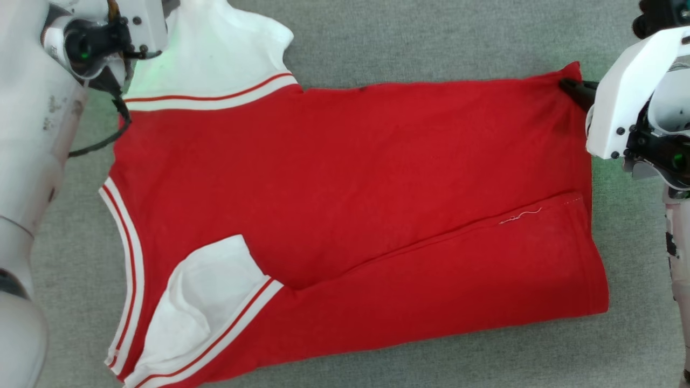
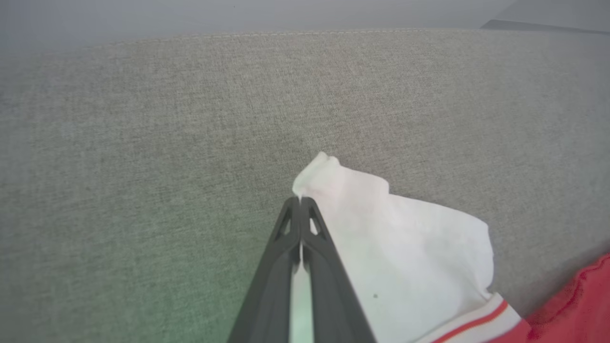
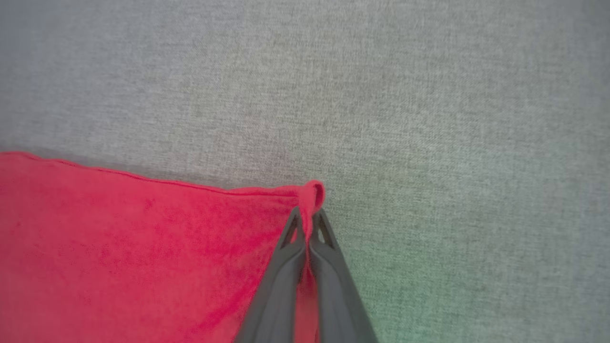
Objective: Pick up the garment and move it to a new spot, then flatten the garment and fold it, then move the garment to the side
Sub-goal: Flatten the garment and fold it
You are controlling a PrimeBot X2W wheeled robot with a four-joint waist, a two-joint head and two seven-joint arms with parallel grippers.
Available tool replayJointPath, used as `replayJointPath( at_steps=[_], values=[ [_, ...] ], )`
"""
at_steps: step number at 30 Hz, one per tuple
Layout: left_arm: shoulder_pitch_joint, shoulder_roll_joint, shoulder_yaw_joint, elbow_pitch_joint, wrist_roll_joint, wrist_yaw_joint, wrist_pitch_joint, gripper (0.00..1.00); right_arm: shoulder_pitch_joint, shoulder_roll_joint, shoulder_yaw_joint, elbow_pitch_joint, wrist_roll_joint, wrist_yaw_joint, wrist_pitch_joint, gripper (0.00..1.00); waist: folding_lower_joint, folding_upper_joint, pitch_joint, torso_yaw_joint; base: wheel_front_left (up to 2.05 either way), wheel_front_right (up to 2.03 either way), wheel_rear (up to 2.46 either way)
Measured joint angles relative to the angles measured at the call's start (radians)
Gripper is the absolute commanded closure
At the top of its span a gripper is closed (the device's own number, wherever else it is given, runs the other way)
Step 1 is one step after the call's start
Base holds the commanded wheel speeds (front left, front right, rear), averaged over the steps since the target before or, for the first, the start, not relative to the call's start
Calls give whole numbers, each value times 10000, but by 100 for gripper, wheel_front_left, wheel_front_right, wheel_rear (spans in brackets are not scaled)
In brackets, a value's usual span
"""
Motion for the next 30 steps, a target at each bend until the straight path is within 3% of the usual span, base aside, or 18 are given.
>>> replayJointPath(
  at_steps=[7, 24, 30],
  values=[
    [26, 282, 96, -272, -198, -33, -268, 100, 254, -368, 123, -144, 274, 0, -610, 100, 0, 0, -422, 116, 0, 0, 0],
    [2083, 2046, -431, -4009, -489, -58, -761, 100, 2877, -1185, 27, -1799, 788, 0, -1164, 100, 0, 0, -2187, 643, 0, 0, 0],
    [3433, 3028, -535, -6218, -736, 790, -767, 100, 4260, -1216, -320, -2663, 867, 0, -989, 100, 0, 0, -2918, 838, 0, 0, 0]
  ],
)
